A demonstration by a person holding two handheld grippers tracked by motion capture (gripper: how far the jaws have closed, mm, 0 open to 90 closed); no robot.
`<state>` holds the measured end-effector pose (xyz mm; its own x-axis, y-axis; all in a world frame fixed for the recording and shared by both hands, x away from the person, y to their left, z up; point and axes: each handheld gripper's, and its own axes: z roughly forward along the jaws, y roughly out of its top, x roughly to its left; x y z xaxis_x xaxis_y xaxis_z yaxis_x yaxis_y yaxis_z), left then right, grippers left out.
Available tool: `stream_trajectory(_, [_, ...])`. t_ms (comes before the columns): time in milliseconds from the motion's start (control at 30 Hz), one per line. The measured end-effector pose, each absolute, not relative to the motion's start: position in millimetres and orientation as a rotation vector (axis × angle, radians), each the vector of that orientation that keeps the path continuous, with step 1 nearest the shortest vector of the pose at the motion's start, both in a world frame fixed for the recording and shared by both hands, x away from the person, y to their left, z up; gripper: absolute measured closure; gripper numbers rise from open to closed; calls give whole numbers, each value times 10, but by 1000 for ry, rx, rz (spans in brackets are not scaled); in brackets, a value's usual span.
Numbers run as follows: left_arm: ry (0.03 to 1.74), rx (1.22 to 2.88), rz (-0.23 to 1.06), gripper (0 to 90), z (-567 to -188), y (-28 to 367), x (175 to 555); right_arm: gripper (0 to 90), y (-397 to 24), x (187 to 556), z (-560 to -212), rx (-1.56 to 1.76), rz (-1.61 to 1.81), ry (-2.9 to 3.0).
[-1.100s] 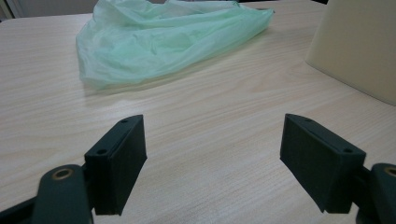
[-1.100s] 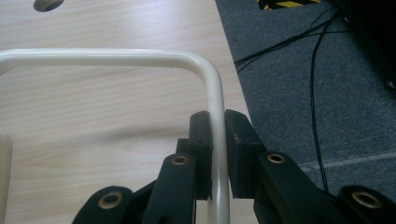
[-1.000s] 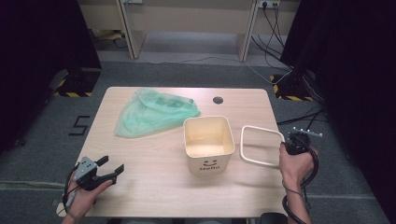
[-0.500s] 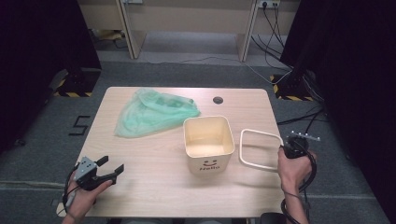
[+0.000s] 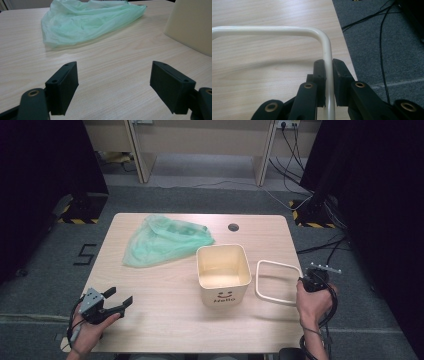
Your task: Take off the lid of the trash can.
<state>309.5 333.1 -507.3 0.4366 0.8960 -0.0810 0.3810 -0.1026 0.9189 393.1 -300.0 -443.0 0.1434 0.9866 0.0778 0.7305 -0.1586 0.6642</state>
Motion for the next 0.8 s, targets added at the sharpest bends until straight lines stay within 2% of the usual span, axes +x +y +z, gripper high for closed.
stream_trajectory(800, [1119, 1688, 644, 215, -5072, 3328, 3094, 818, -3023, 3880, -4529, 1962, 704, 1637])
